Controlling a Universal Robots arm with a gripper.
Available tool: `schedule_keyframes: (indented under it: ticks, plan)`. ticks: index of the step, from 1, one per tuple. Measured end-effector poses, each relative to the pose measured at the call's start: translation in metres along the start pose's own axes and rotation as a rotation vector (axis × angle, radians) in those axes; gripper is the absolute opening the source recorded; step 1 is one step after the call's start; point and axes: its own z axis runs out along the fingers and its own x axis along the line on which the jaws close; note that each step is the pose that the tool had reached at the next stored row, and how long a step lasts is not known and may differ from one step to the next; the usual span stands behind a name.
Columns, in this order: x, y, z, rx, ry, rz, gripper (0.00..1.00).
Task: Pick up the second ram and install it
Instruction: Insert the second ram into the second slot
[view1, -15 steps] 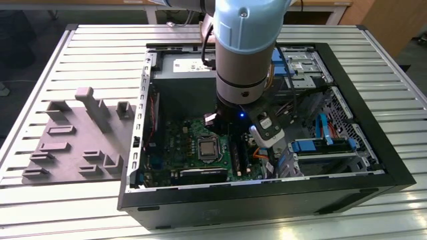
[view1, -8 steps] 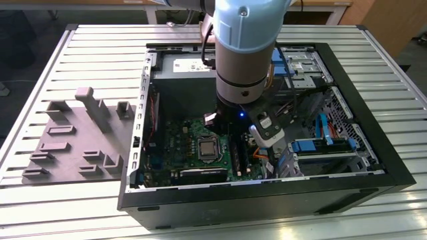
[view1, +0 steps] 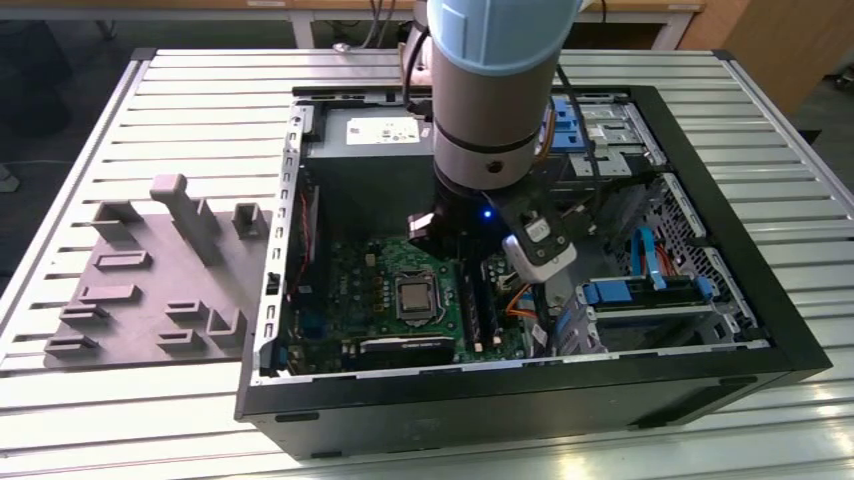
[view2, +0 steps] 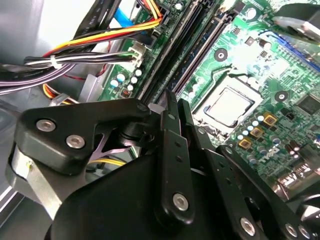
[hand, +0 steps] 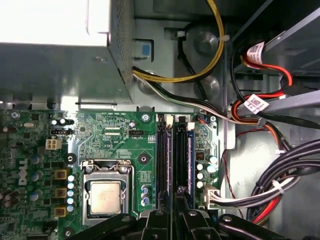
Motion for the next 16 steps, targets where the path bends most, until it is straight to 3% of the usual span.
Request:
schedule_keyframes:
  ticks: [10, 12, 16]
  plan:
    - [-0.0001, 0.0001, -0.0005, -0.0002, -0.0001, 0.0, 0.19]
    - [-0.0001, 0.0001, -0.0006, -0.0001, -0.0001, 0.0, 0.11]
    - [-0.0001, 0.0001, -0.0007, -0.0001, -0.0001, 0.0, 0.11]
